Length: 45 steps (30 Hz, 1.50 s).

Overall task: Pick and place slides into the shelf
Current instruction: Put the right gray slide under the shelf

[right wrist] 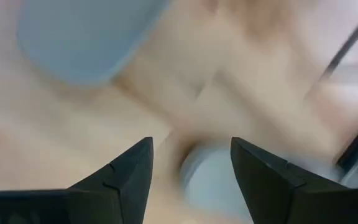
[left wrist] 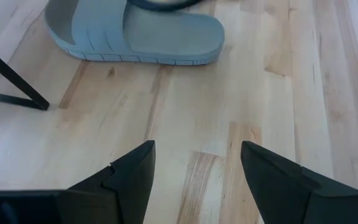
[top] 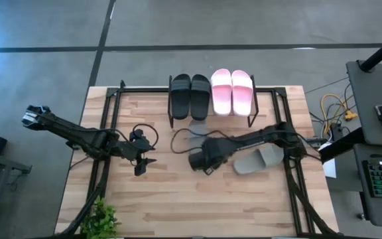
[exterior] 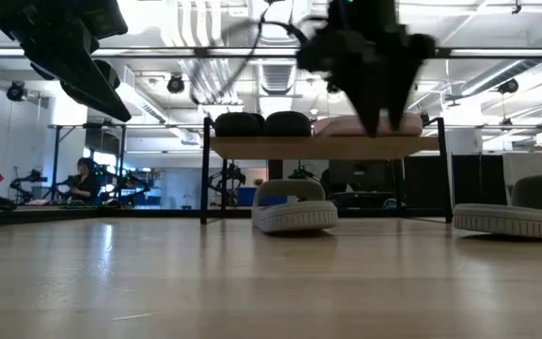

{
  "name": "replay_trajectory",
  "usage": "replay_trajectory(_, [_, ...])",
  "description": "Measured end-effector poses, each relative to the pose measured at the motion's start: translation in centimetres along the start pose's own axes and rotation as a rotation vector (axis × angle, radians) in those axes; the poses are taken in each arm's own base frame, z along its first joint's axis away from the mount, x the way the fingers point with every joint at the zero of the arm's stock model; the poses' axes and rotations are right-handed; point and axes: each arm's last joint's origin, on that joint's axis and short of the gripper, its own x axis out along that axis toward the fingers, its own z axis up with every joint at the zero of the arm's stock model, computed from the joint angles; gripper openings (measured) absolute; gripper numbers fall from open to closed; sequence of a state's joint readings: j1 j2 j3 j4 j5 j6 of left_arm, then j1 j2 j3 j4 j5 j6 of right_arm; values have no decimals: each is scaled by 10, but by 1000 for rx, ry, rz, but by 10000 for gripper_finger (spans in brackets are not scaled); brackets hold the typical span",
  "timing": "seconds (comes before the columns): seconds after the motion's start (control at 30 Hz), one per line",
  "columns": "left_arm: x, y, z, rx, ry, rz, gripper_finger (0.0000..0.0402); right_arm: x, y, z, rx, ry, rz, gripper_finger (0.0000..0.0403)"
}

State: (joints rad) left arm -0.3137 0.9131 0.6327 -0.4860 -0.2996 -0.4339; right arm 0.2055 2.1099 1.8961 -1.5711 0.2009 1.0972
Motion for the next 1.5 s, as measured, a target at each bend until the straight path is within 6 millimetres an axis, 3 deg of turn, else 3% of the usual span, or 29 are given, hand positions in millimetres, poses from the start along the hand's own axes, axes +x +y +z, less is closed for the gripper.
replay_trajectory(0.13, [0, 0, 0, 3, 1, 1, 223, 13, 6, -28, 104, 169, -6, 207])
replay_trajectory(0.3, [0, 0, 0, 6, 3, 1, 223, 33, 11, -70, 89, 287, -92, 206])
replay_trajectory(0.5, [0, 0, 0, 6, 2, 1, 223, 65, -8, -99, 112, 335, -261, 186])
replay_trajectory(0.6, [0, 0, 0, 6, 3, 1, 223, 65, -22, -106, 127, 348, -269, 170])
replay_trajectory(0.73, [0, 0, 0, 6, 3, 1, 223, 54, -56, -113, 288, 282, -274, 155])
replay_trajectory(0.93, [0, 0, 0, 5, 2, 1, 223, 49, -98, -124, 424, 258, -248, 163])
replay_trajectory(1.23, [0, 0, 0, 5, 1, 1, 223, 60, -94, -124, 392, 253, -228, 209])
replay_trajectory(1.5, [0, 0, 1, 2, -11, 12, 223, 83, -94, -123, 392, 246, -370, 223])
